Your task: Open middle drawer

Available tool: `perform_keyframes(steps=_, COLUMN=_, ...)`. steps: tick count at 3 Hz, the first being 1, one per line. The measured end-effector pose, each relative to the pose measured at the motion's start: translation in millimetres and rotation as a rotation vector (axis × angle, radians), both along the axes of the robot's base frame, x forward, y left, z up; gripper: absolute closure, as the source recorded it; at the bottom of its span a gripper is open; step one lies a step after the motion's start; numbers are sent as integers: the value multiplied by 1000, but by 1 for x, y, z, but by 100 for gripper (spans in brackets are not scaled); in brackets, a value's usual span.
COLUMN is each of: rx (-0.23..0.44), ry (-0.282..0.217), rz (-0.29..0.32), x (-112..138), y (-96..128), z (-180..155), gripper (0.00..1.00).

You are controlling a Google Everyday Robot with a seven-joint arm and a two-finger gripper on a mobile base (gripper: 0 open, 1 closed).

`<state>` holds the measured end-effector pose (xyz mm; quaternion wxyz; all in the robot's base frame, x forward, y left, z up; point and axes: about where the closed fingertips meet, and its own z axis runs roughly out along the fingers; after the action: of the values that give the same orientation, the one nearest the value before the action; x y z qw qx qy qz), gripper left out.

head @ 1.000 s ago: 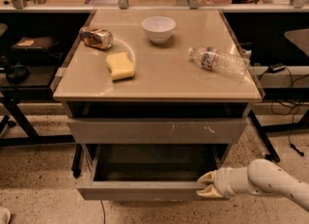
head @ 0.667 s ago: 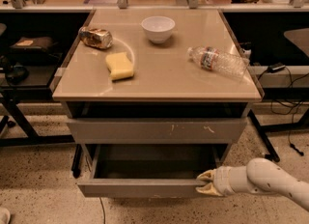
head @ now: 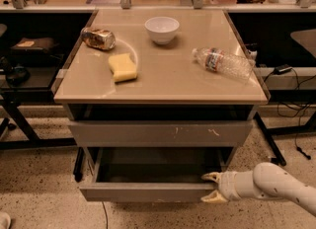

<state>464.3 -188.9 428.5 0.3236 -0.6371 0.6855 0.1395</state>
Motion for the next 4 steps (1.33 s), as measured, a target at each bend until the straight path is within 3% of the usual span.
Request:
perform_keyframes(steps=1, rx=0, ry=0, rz=0, x=0, y=0, z=0, gripper=0)
perform_keyframes(steps=2, rx=-17, ry=-4, rz=20, x=-3, y=-1, z=2, gripper=0)
perform_keyframes(steps=4, rx=-87, ry=70, rz=51, x=-14, y=-22, z=-17, gripper=0)
